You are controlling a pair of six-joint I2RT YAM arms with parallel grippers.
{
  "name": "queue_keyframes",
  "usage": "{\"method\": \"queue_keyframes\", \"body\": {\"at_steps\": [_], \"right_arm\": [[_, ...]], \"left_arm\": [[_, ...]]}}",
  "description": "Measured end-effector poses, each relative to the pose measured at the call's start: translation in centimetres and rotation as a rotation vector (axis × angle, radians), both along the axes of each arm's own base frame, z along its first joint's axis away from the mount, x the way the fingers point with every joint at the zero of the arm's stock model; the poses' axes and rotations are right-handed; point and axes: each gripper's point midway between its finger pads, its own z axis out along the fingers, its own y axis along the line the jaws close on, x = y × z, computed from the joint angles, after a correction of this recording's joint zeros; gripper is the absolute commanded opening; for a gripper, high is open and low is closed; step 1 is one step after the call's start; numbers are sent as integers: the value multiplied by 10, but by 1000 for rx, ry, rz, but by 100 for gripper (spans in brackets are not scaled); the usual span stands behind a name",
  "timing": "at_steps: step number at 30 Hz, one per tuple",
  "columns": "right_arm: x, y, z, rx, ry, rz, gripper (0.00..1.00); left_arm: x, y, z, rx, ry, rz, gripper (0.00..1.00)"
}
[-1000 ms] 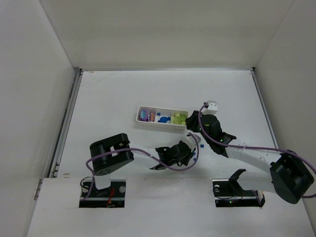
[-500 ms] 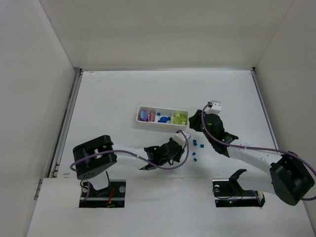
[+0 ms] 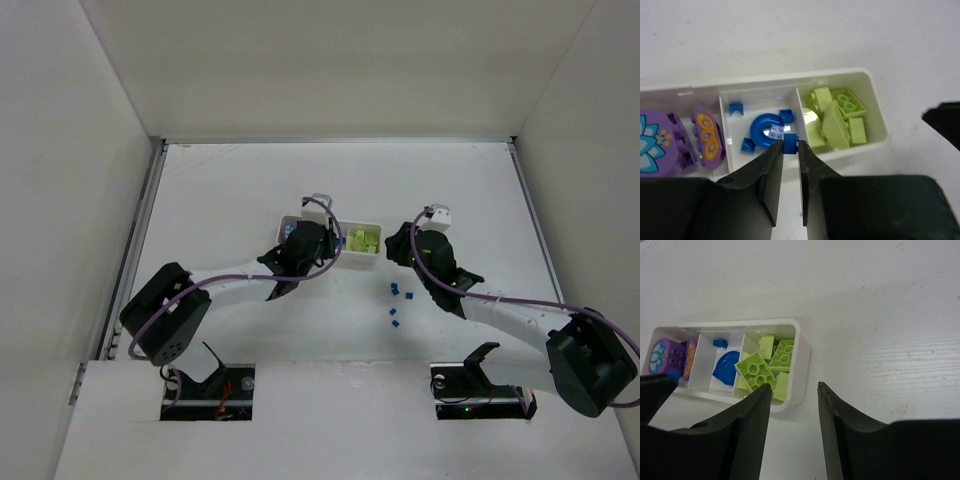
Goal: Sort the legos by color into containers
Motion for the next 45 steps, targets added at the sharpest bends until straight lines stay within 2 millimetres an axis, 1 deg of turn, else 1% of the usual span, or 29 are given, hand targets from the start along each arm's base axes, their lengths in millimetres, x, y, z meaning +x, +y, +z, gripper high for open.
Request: {"method": "queue_keyframes", "body": {"at_steps": [2, 4, 7, 9, 10, 13, 16, 18, 20, 22, 24, 27, 31, 34, 38, 41, 45], "right_arm": [[0, 0, 0, -1, 0, 0, 49], [0, 0, 0, -1, 0, 0, 48], [0, 0, 0, -1, 0, 0, 46], [0, 1, -2, -4, 4, 2, 43], [0, 1, -4, -8, 9, 2, 42], [-1, 1, -10, -19, 23, 4, 31], [-1, 1, -14, -28, 36, 5, 27], [-2, 1, -18, -37, 48, 5, 27], [-1, 1, -23, -49, 61, 0, 29], [-1, 0, -27, -62, 73, -6, 36], [-4, 2, -31, -74, 82, -7, 41], [-10, 8, -34, -81, 89, 3, 45], [-22, 15, -42, -84, 119, 13, 50], [-34, 15, -54, -93, 161, 12, 52], [-45, 9, -68, -95, 219, -14, 52], [-48, 4, -73, -94, 245, -43, 51], [-53, -3, -80, -99, 278, -84, 47]], "left_arm": [[14, 2, -7, 12, 15, 21, 17], [24, 2, -17, 27, 33, 31, 20], [30, 3, -30, 51, 61, 40, 25], [31, 2, -35, 59, 70, 39, 31], [31, 1, -36, 60, 70, 39, 34], [32, 2, -35, 62, 66, 49, 35], [30, 2, -30, 60, 54, 54, 35], [22, 1, -23, 51, 42, 44, 35], [8, -1, -14, 35, 26, 21, 34], [-9, -7, -7, 19, 14, -14, 34], [-28, -12, -3, 6, 8, -54, 34], [-56, -19, -7, -2, 18, -112, 34], [-83, -24, -20, 6, 43, -159, 35], [-94, -24, -29, 11, 62, -172, 35], [-98, -20, -36, 8, 78, -166, 35], [-98, -17, -34, -11, 73, -158, 36], [-97, -13, -22, -50, 50, -151, 36]]}}
